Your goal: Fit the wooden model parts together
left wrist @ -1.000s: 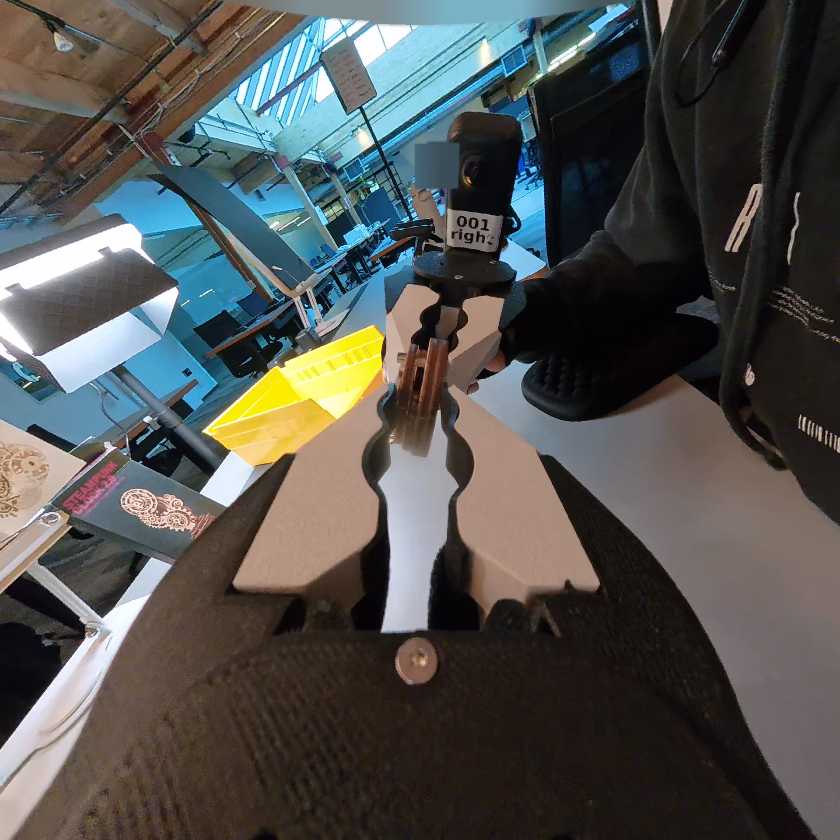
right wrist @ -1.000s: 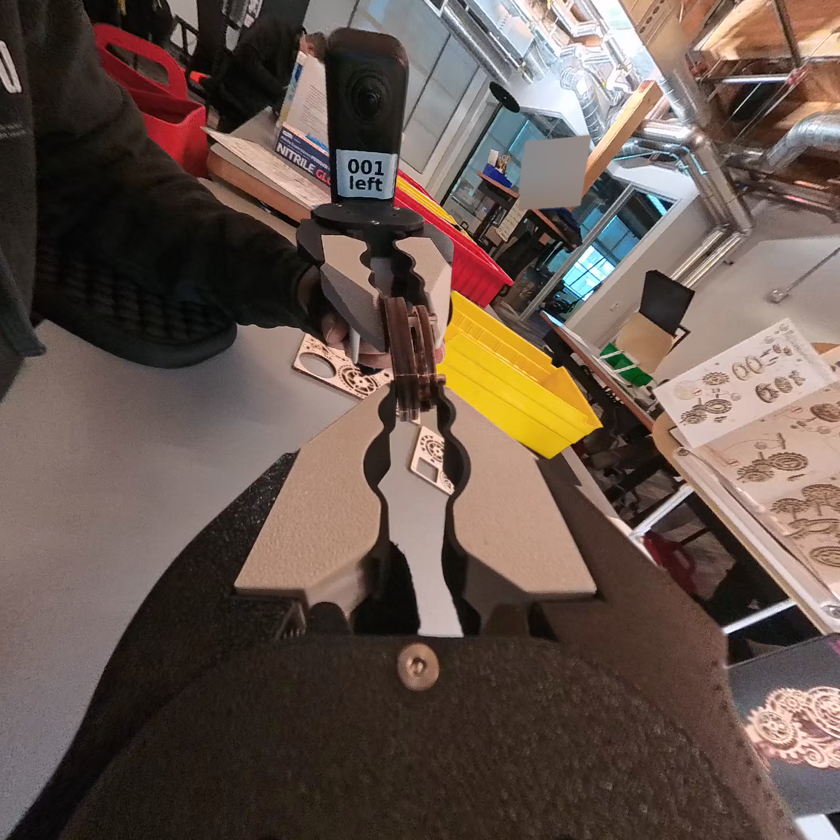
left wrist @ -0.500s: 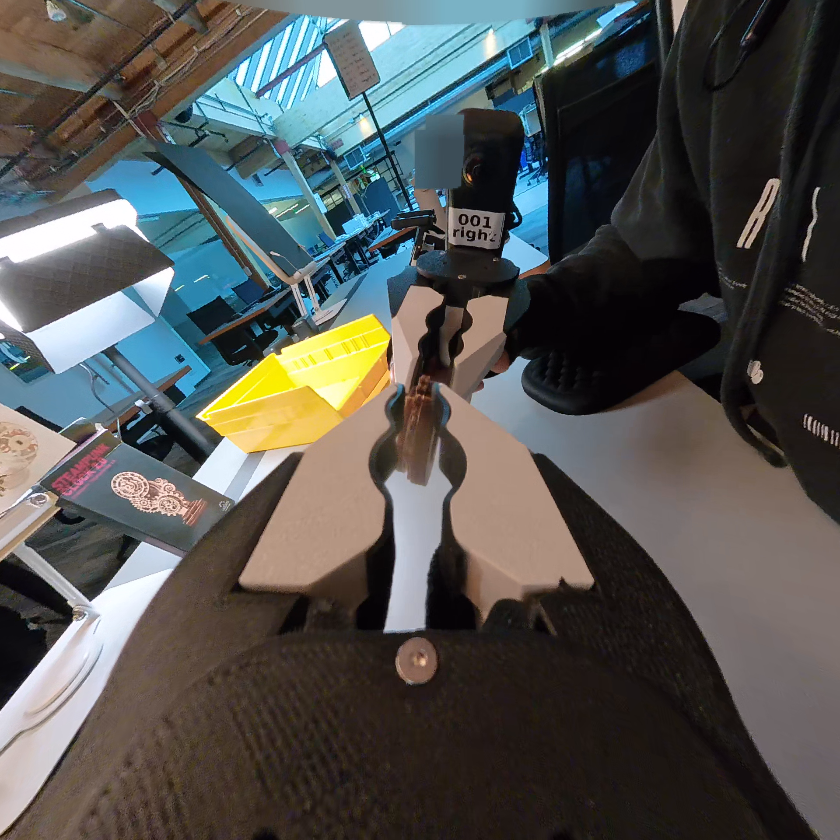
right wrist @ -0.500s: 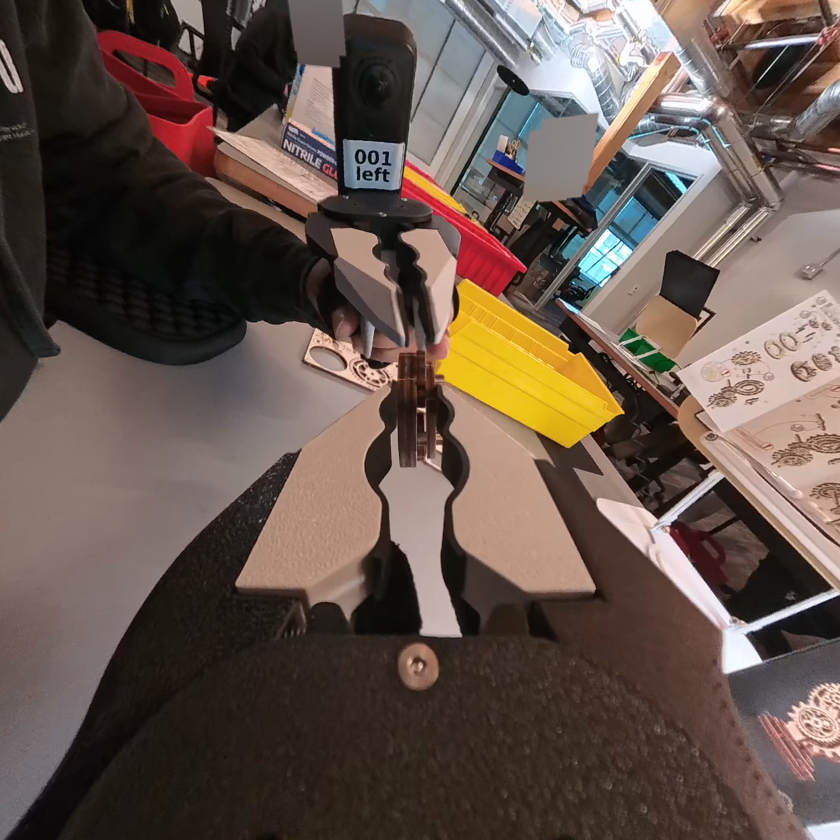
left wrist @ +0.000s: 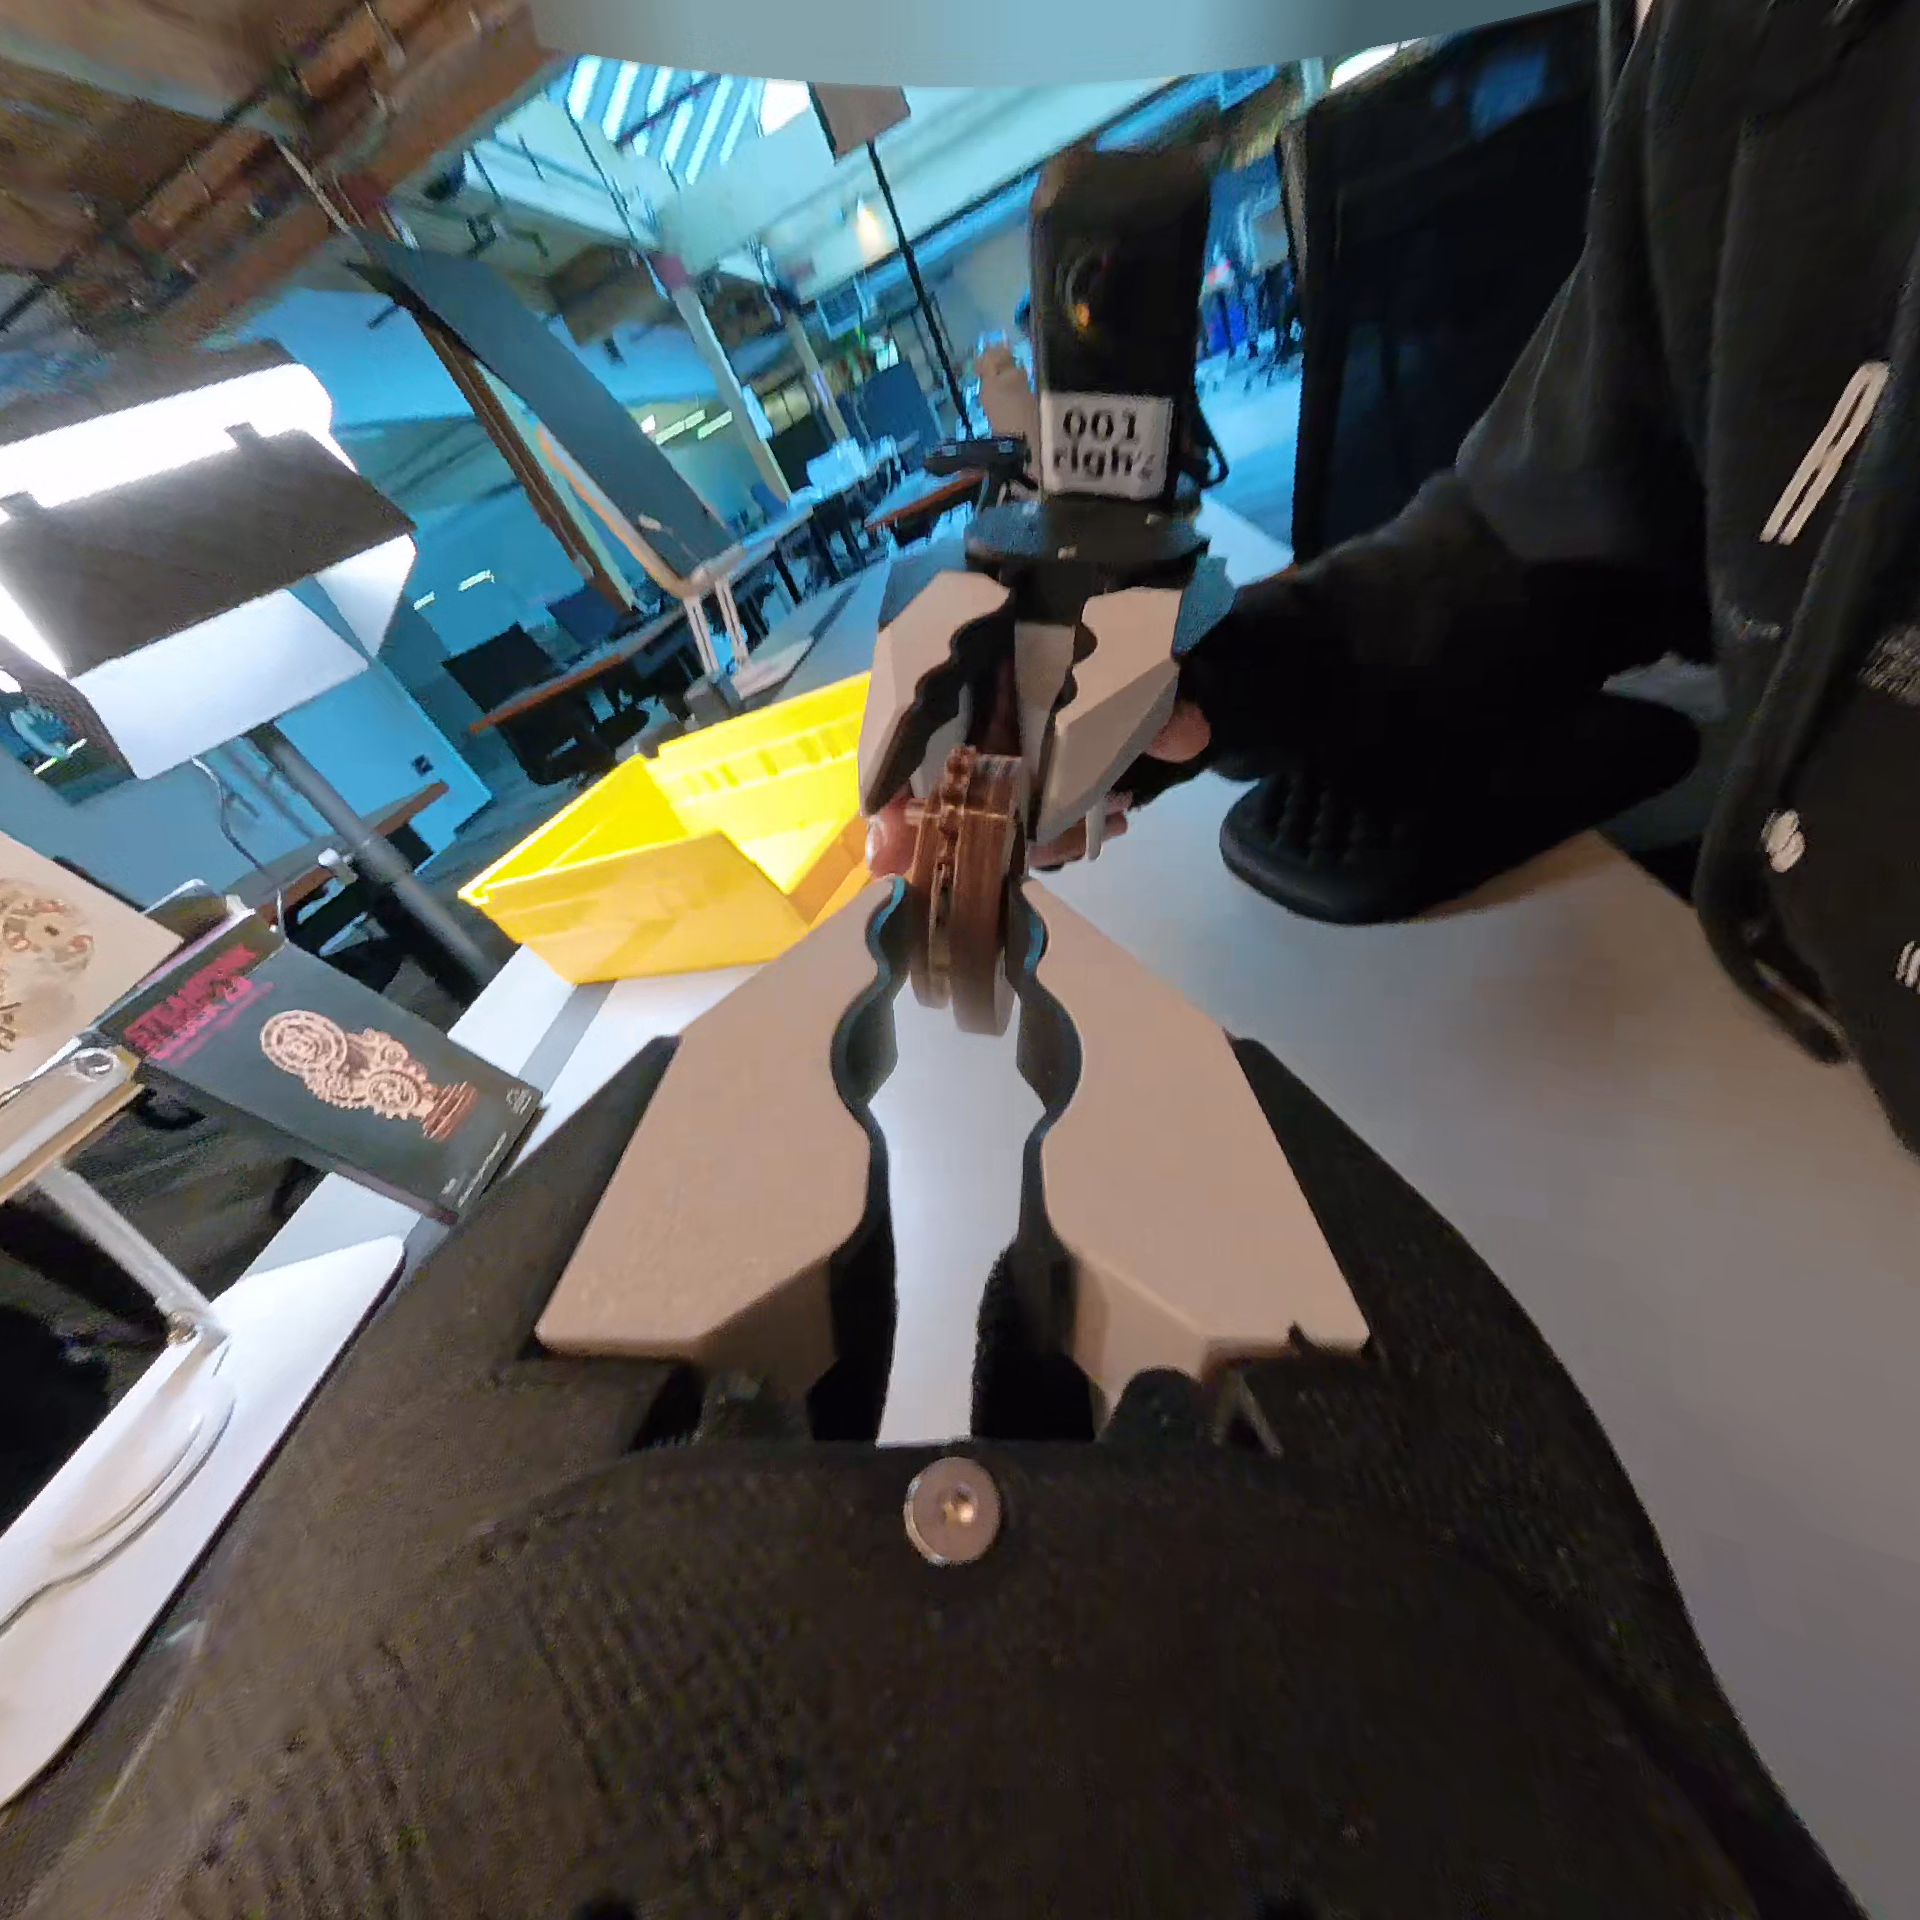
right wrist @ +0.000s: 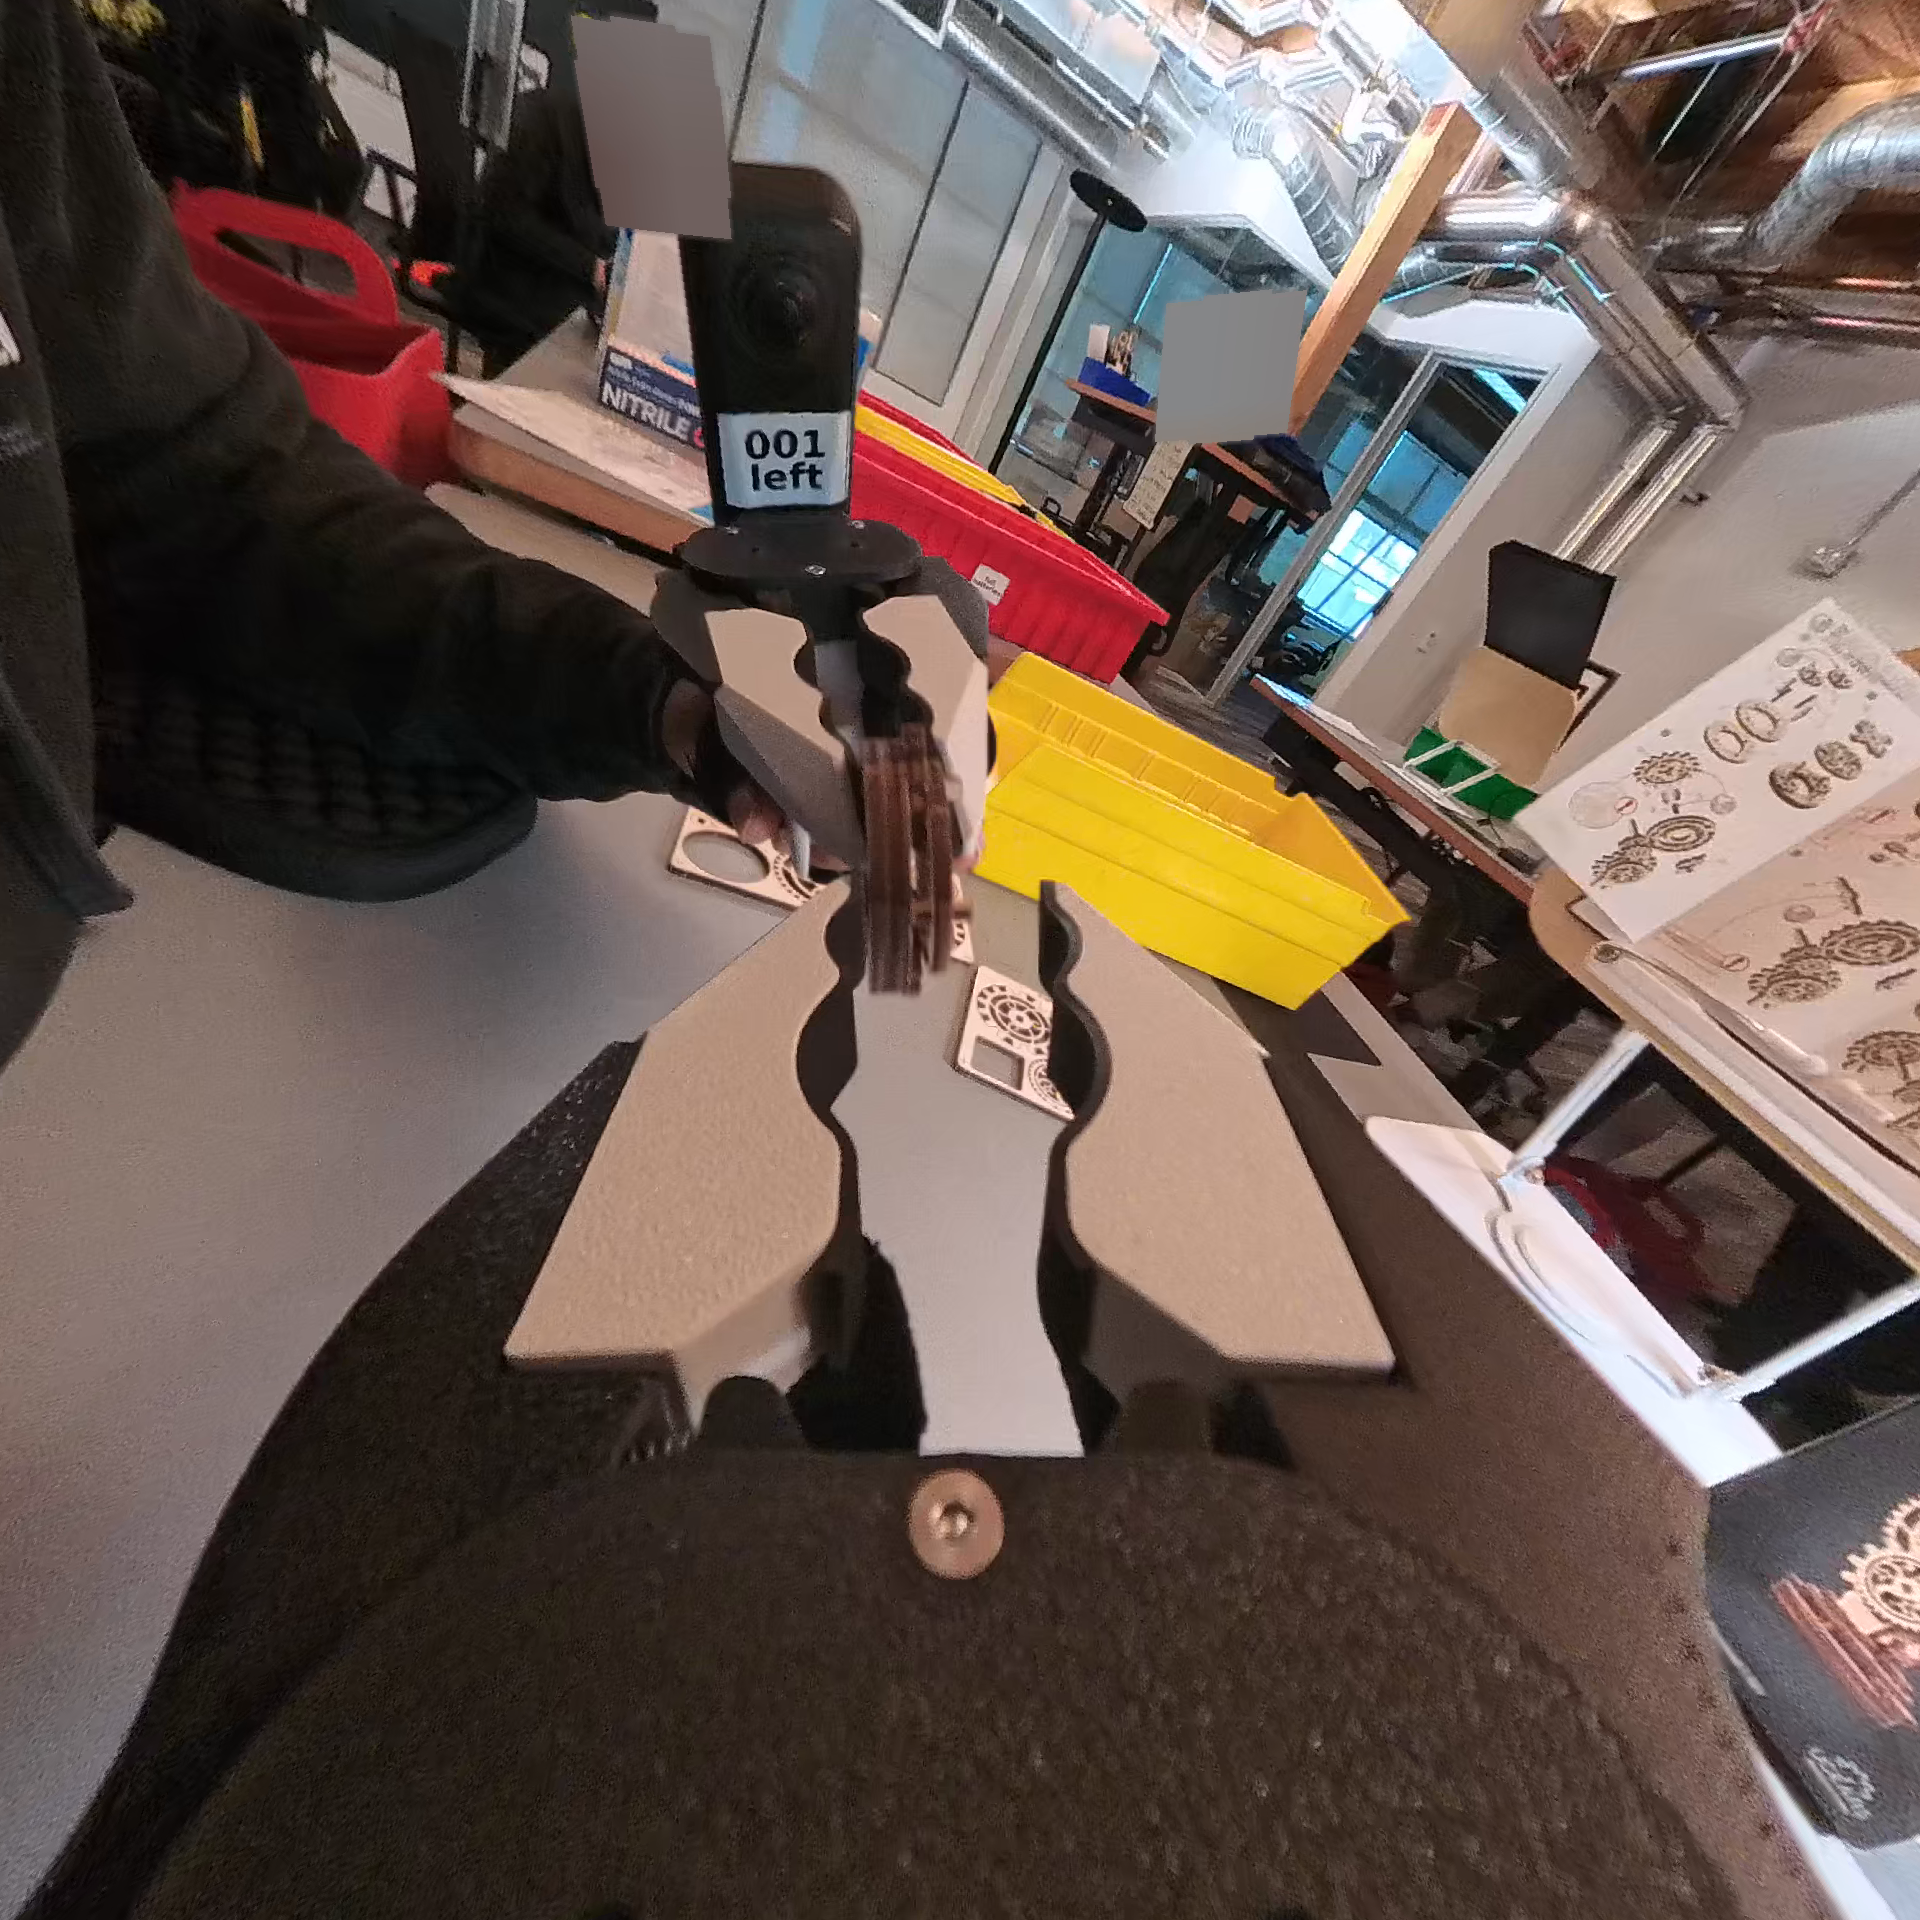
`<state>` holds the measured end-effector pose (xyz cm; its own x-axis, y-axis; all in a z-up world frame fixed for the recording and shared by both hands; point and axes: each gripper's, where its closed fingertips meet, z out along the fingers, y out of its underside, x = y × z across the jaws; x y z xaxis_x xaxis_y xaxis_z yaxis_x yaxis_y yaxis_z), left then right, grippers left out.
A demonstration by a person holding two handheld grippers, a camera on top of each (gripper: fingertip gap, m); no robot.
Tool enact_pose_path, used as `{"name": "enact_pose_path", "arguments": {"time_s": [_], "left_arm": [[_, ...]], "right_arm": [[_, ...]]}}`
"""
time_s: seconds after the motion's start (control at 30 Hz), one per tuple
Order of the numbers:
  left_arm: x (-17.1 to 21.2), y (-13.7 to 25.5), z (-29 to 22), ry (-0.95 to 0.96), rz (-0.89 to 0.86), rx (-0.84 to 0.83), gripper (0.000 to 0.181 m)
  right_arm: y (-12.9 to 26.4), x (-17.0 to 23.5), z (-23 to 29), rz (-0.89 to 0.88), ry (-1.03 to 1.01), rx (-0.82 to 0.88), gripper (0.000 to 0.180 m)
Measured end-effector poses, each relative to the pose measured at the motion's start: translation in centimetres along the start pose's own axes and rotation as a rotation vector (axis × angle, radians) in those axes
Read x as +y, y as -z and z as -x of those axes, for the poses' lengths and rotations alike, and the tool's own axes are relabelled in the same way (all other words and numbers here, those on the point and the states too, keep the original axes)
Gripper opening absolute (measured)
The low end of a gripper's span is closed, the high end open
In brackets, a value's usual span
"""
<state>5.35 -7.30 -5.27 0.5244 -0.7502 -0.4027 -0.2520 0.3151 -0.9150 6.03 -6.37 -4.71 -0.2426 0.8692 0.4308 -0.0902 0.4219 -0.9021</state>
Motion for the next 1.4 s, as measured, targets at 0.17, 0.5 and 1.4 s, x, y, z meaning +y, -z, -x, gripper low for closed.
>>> {"name": "enact_pose_path", "arguments": {"time_s": [0.17,0.5,1.4], "left_arm": [[-1.8,0.4,-0.3,0.026,-0.108,0.023,0.015],[-2.6,0.1,-1.3,-0.014,-0.117,0.051,0.015],[-1.7,0.1,-1.5,-0.114,0.015,0.048,0.016]], "right_arm": [[0.1,-0.4,0.9,-0.030,-0.031,-0.052,0.030],[-0.1,-1.6,2.0,-0.060,-0.026,-0.082,0.013],[-0.2,-0.1,2.0,0.040,0.122,-0.044,0.014]]}}
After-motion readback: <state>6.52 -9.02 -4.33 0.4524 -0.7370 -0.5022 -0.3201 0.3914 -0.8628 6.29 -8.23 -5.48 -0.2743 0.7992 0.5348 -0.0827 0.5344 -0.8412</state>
